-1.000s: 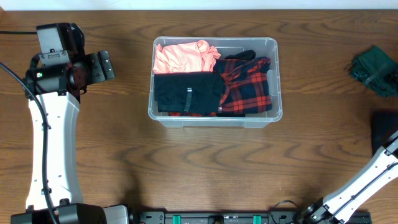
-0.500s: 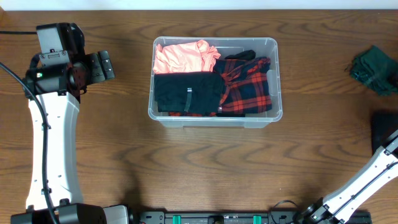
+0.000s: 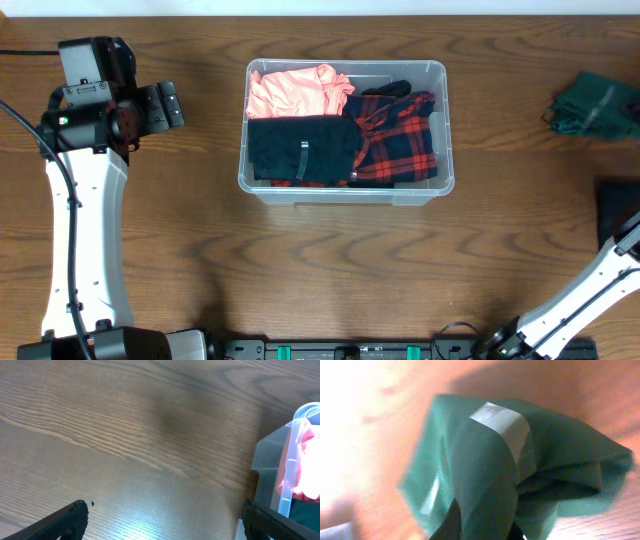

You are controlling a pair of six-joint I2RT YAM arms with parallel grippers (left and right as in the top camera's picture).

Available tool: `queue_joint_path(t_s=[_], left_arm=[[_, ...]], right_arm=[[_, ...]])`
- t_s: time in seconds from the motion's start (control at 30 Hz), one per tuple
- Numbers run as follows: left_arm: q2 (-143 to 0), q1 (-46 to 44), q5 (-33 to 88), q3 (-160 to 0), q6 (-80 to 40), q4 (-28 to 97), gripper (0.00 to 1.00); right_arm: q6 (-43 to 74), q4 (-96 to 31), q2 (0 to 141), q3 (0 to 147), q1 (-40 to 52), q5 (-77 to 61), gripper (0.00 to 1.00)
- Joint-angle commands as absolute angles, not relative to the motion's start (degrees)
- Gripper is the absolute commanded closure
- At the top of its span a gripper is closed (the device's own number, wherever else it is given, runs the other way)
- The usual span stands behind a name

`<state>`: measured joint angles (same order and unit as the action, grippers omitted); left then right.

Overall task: Pack container
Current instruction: 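Lift the green garment and carry it over the bin's back right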

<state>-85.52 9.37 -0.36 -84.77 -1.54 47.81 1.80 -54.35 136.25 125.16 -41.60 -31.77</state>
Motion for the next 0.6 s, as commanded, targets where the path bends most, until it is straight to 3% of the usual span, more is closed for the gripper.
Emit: queue_joint_path(t_s=[0.0,0.33,0.57], left_arm=[[-86.0,9.58,-0.6,-84.62,-2.04,47.97,0.02],[-86.0,9.58,-0.6,-84.62,-2.04,47.97,0.02],[-86.0,9.58,-0.6,-84.62,-2.04,47.97,0.02]], right_arm=[[1.15,-54.15,126.74,125.91,-38.65,-40.6,0.99],[1.48,-56.66,114.13,125.91,-27.79,-44.03,0.99],[8.43,-57.91,109.23,125.89,-17.3,-43.99,0.99]])
